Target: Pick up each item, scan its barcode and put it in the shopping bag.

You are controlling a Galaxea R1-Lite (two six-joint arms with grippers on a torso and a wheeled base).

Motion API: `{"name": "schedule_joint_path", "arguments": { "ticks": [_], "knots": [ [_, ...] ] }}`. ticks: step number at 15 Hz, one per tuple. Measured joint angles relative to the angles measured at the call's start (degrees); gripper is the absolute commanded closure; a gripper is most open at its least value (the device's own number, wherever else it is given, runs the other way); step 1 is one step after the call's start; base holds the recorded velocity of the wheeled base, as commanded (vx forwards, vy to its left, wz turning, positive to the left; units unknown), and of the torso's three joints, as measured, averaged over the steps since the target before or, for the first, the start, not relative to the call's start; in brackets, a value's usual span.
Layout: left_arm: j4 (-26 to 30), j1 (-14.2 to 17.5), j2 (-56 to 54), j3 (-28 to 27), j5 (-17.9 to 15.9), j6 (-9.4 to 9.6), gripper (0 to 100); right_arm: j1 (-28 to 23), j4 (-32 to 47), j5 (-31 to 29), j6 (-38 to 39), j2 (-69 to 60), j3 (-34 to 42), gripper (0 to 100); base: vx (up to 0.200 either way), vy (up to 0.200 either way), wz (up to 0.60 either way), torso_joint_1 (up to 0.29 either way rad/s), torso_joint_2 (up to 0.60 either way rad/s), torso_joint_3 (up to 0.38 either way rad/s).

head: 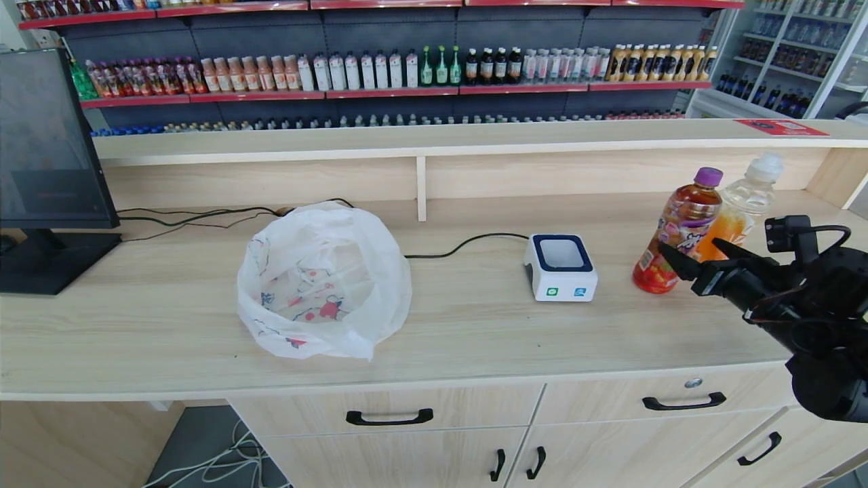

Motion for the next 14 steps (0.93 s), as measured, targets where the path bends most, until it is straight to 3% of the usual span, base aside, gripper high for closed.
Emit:
{"name": "schedule_joint_path", "arguments": {
  "ticks": [9,14],
  "knots": [
    [0.0,0.0,0.0,0.0,0.0,0.0,0,0.3,0.0,0.1,0.3,6.8,-7.7,0,0.0,0.0,0.0,0.0,0.0,0.0],
    [0.0,0.0,0.0,0.0,0.0,0.0,0,3.0,0.1,-0.2,1.4,9.1,-12.8,0,0.0,0.0,0.0,0.0,0.0,0.0]
  ]
}}
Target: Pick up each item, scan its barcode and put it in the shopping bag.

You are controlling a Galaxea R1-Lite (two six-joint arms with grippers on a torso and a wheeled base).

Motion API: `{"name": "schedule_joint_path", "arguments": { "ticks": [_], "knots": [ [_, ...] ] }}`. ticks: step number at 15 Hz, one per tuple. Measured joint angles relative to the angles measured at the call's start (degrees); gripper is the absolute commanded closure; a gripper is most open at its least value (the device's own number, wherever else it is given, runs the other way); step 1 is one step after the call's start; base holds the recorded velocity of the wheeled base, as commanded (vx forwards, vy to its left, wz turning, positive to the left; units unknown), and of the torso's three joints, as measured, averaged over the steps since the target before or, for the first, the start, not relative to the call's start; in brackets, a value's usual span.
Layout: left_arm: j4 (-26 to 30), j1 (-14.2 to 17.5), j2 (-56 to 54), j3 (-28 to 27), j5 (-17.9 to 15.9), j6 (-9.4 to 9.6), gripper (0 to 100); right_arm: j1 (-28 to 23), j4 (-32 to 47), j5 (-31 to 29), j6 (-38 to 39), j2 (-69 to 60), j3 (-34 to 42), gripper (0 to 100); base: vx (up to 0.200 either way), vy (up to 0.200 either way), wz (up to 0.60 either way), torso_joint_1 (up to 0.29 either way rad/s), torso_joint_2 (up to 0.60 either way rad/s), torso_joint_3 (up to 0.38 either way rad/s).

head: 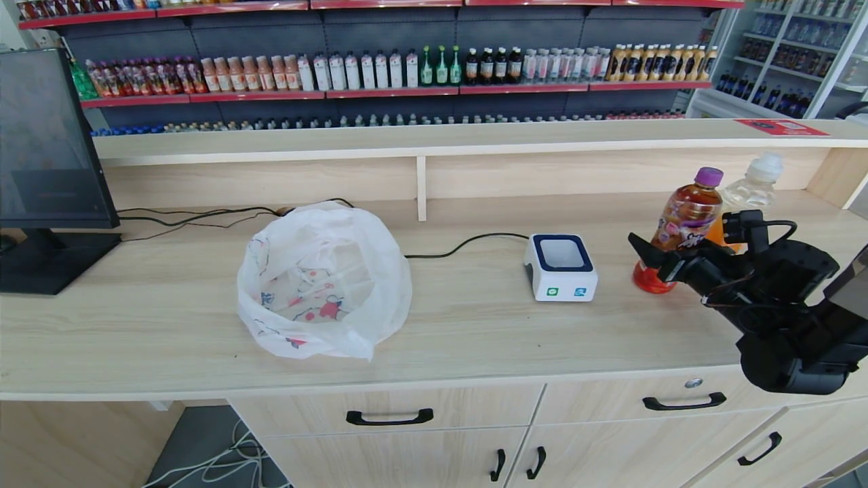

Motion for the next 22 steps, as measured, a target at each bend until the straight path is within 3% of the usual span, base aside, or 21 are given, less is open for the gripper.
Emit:
{"name": "schedule_joint_path", "arguments": {
  "ticks": [10,11,22],
  "knots": [
    [0.0,0.0,0.0,0.0,0.0,0.0,0,0.5,1.5,-0.1,0.0,2.8,-5.9,0,0.0,0.0,0.0,0.0,0.0,0.0],
    [0.0,0.0,0.0,0.0,0.0,0.0,0,0.5,1.5,-0.2,0.0,2.9,-6.1,100,0.0,0.0,0.0,0.0,0.0,0.0],
    [0.0,0.0,0.0,0.0,0.0,-0.09,0,0.5,0.4,-0.2,0.4,2.0,-5.7,100,0.0,0.0,0.0,0.0,0.0,0.0]
  ]
}}
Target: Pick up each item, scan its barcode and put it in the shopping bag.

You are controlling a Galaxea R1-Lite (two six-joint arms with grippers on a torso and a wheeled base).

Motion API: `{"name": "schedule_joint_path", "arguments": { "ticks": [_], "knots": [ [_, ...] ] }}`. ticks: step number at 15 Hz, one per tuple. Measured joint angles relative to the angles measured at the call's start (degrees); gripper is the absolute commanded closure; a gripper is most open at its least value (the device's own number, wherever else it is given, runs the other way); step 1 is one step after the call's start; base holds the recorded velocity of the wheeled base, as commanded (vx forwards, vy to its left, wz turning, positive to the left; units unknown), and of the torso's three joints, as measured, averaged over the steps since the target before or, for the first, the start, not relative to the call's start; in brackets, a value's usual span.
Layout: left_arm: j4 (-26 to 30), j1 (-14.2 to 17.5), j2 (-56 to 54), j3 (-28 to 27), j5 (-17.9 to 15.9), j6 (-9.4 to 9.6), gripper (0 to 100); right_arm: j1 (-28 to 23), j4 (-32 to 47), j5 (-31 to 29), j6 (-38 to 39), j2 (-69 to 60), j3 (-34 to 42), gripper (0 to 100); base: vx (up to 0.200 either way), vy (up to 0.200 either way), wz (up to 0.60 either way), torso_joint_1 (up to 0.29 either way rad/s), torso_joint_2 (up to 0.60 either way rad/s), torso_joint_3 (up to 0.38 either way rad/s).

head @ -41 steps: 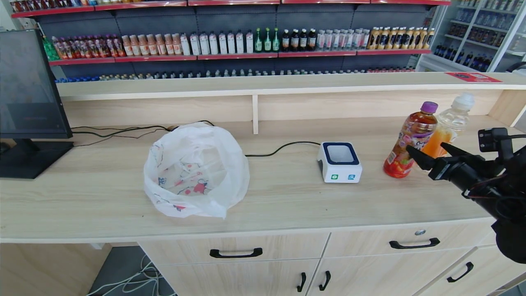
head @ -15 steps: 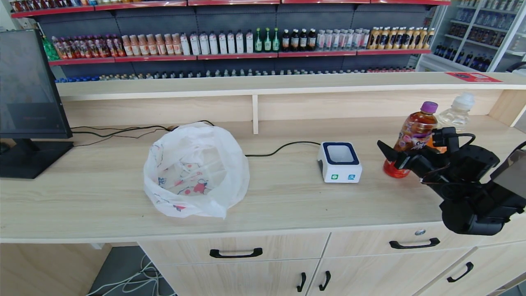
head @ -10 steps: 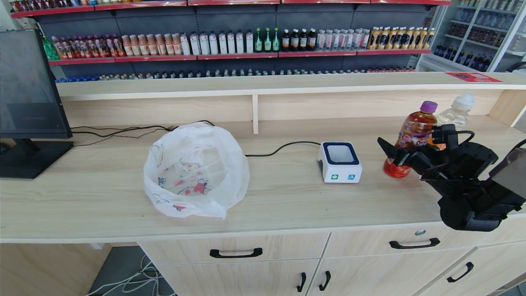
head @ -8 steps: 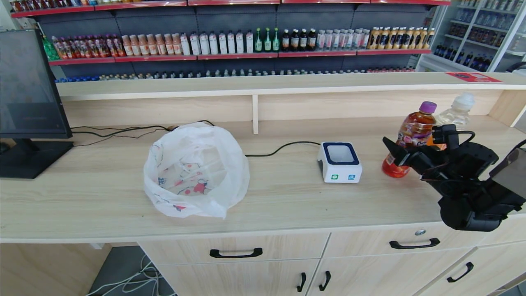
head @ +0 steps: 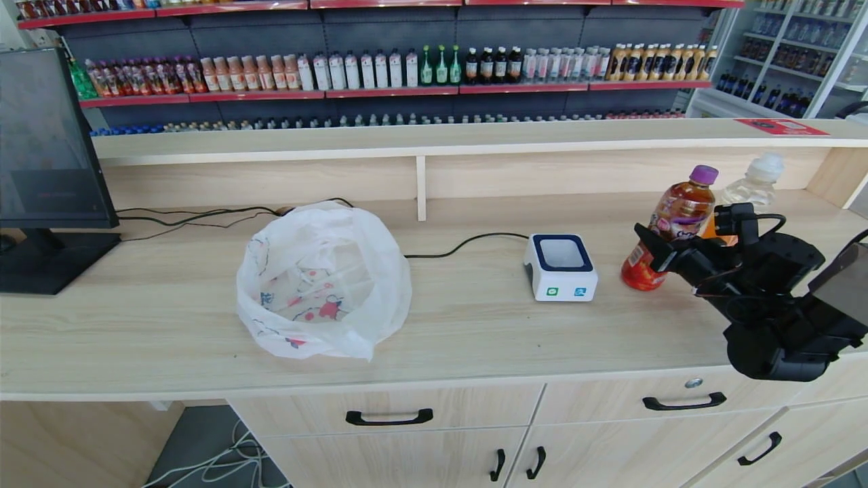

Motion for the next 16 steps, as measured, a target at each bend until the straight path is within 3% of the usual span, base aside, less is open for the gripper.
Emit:
{"name": "schedule_joint_path", "arguments": {
  "ticks": [6,16],
  "knots": [
    [0.0,0.0,0.0,0.0,0.0,0.16,0,0.5,-0.1,0.4,2.2,-7.9,9.1,100,0.0,0.0,0.0,0.0,0.0,0.0],
    [0.0,0.0,0.0,0.0,0.0,0.16,0,5.3,-1.5,1.2,2.6,-36.8,42.0,100,0.0,0.0,0.0,0.0,0.0,0.0]
  ]
}}
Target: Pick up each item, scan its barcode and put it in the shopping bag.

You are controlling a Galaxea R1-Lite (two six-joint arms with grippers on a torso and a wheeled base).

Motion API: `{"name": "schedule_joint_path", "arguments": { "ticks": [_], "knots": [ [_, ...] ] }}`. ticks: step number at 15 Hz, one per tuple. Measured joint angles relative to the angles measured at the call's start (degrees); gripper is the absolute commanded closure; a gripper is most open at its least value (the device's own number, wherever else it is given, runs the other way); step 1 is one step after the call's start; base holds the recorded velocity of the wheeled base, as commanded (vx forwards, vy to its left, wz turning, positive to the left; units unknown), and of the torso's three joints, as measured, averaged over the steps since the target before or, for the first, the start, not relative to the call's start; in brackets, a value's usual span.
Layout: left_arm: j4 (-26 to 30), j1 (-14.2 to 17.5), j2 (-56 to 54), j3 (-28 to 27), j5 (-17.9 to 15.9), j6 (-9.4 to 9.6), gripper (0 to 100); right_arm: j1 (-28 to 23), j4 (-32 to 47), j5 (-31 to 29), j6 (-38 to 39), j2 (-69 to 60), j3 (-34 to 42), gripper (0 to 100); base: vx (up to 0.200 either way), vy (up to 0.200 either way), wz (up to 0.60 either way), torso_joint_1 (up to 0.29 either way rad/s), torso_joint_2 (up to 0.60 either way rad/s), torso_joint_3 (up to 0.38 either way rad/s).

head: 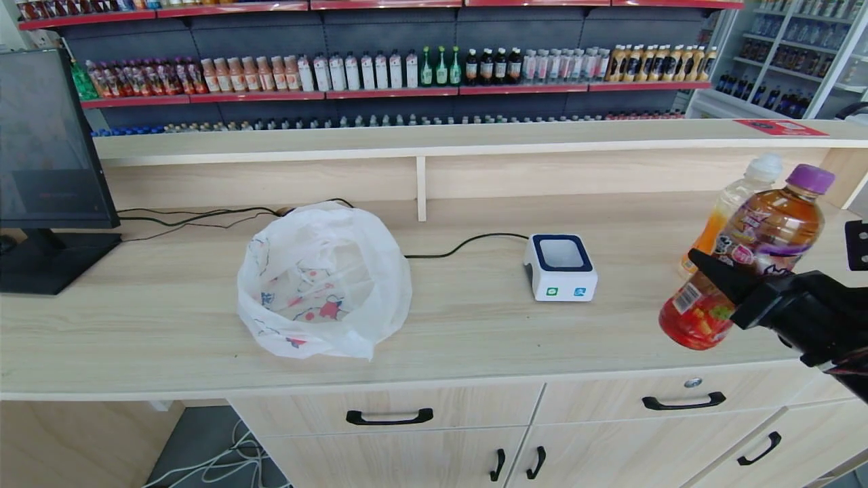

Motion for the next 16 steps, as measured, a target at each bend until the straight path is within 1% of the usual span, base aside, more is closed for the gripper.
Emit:
{"name": "schedule_joint_path", "arguments": {
  "ticks": [2,4,7,8,11,13,16],
  "knots": [
    [0.0,0.0,0.0,0.0,0.0,0.01,0,1.4,0.0,0.0,0.1,-5.9,6.8,100,0.0,0.0,0.0,0.0,0.0,0.0],
    [0.0,0.0,0.0,0.0,0.0,0.01,0,2.7,0.0,-0.3,-0.1,-11.8,11.1,100,0.0,0.0,0.0,0.0,0.0,0.0],
    [0.0,0.0,0.0,0.0,0.0,0.0,0,6.1,0.1,-1.3,-0.5,-19.8,13.7,100,0.0,0.0,0.0,0.0,0.0,0.0],
    [0.0,0.0,0.0,0.0,0.0,0.01,0,6.9,1.3,-1.5,-0.6,-21.7,14.0,100,0.0,0.0,0.0,0.0,0.0,0.0],
    [0.0,0.0,0.0,0.0,0.0,0.01,0,8.0,7.1,-1.7,-0.6,-26.0,14.2,100,0.0,0.0,0.0,0.0,0.0,0.0],
    [0.0,0.0,0.0,0.0,0.0,0.01,0,9.9,10.3,-1.6,-0.5,-27.9,14.2,100,0.0,0.0,0.0,0.0,0.0,0.0],
    [0.0,0.0,0.0,0.0,0.0,0.01,0,12.4,20.2,-1.5,0.3,-32.5,14.2,100,0.0,0.0,0.0,0.0,0.0,0.0]
  ]
}}
